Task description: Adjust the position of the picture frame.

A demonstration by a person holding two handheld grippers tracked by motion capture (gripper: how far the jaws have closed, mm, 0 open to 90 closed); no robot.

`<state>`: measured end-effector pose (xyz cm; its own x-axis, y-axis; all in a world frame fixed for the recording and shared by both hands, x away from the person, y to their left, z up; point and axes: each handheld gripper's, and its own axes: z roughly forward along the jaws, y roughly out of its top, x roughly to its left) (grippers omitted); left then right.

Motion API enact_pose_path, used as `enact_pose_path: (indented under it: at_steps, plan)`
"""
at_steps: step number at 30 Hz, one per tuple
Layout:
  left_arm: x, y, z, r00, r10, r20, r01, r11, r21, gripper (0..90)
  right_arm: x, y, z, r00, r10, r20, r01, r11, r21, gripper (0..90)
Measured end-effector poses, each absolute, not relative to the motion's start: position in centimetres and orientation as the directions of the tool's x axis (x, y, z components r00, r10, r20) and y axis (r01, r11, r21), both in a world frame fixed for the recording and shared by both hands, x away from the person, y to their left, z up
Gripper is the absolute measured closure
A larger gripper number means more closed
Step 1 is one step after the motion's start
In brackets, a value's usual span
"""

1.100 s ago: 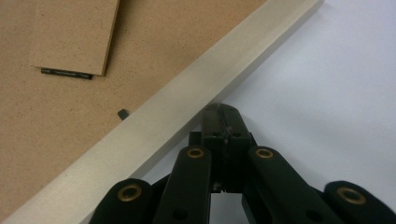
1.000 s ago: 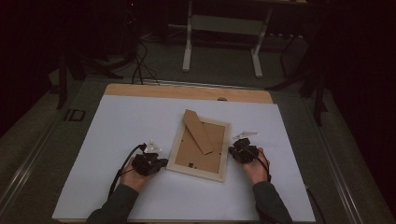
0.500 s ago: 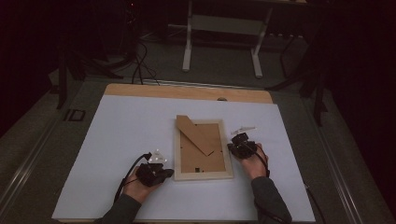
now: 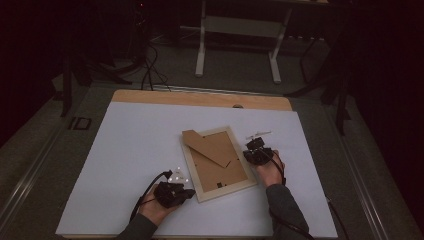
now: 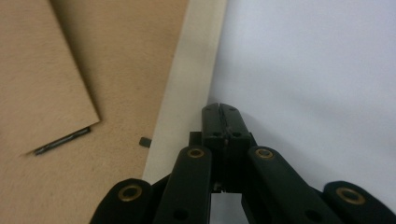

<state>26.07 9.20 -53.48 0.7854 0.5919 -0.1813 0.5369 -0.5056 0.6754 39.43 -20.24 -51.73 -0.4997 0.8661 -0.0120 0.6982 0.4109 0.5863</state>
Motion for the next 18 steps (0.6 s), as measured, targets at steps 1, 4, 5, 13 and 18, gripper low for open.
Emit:
enact_pose_path:
  at_steps: [1,4,5,13,18]
  plan:
    - [25.8,8.7,-53.5,0.797,0.578,-0.177,0.526,-0.518,0.675,90.0,39.5,-20.3,-51.8,-0.497,0.868,-0.001,0.699,0.401,0.592,90.0]
    - [25.4,8.3,-53.5,0.803,0.572,-0.167,0.514,-0.525,0.678,90.0,39.7,-20.3,-51.9,-0.491,0.871,0.015,0.704,0.386,0.596,90.0]
    - [25.3,8.2,-53.5,0.805,0.569,-0.170,0.514,-0.525,0.678,90.0,39.8,-20.1,-51.9,-0.494,0.869,0.001,0.699,0.397,0.595,90.0]
    - [24.4,6.7,-53.5,0.830,0.529,-0.177,0.491,-0.543,0.681,90.0,40.2,-19.4,-51.8,-0.518,0.854,-0.035,0.678,0.436,0.593,90.0]
    - [24.2,6.4,-53.6,0.840,0.513,-0.177,0.479,-0.546,0.687,90.0,40.4,-19.1,-51.7,-0.534,0.844,-0.047,0.669,0.456,0.588,90.0]
